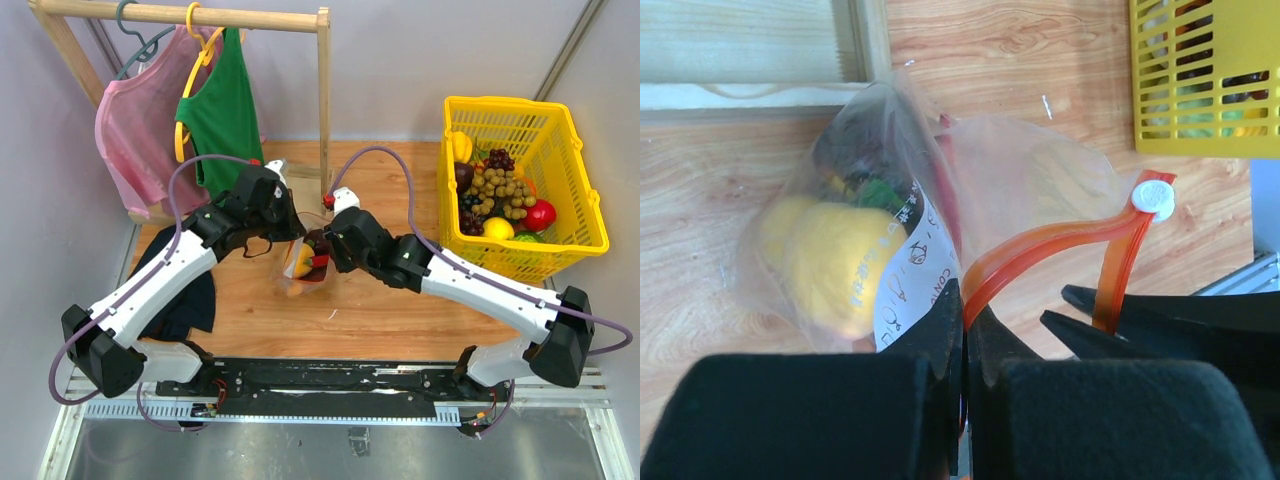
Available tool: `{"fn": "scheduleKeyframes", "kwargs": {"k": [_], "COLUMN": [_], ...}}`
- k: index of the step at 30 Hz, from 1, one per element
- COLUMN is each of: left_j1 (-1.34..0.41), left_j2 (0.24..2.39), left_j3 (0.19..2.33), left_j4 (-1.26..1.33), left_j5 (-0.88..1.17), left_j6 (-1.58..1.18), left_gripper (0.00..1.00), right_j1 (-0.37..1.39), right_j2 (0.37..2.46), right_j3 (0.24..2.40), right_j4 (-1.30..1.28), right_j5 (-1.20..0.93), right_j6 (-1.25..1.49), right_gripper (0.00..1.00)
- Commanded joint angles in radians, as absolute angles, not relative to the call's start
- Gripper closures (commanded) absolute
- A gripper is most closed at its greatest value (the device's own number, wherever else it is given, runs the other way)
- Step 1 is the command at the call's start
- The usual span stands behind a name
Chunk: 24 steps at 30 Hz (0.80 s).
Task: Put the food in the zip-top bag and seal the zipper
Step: Adjust the fake vegetable in the zipper food storage bag.
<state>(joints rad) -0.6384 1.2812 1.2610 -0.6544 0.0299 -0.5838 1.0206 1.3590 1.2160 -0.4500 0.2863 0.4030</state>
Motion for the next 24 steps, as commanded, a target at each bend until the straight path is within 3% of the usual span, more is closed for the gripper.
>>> {"fn": "scheduleKeyframes", "kwargs": {"k": [1,3,15,18,21,24], "left_j1": [-0.64,-0.64,-0.642,-0.651,-0.659,-0.666], "left_j2": [1.237,1.234,1.216,1.209,1.221,1.227], "left_j3": [1.274,1.28,1.364,1.393,1.438,1.458], "left_j4": [-0.68,-0.705,-0.859,-0.884,-0.93,-0.949], "left_j5": [-0.028,-0.054,-0.1,-0.111,-0.143,-0.162], "left_j6": [-0.561,-0.545,-0.48,-0.47,-0.464,-0.462], "left_gripper": [0.99,0.99,0.84,0.87,0.99,1.0], "right_j1": [0.992,0.984,0.912,0.894,0.856,0.838], "right_j2": [1.359,1.35,1.356,1.363,1.391,1.416], "right_j3": [1.244,1.254,1.408,1.422,1.451,1.483], "right_j4": [-0.44,-0.45,-0.612,-0.62,-0.647,-0.673], "right_j5": [0.29,0.285,0.177,0.166,0.127,0.085], "right_j6": [0.42,0.401,0.286,0.269,0.246,0.225], "right_gripper": [0.9,0.99,0.99,0.99,0.99,0.99]}}
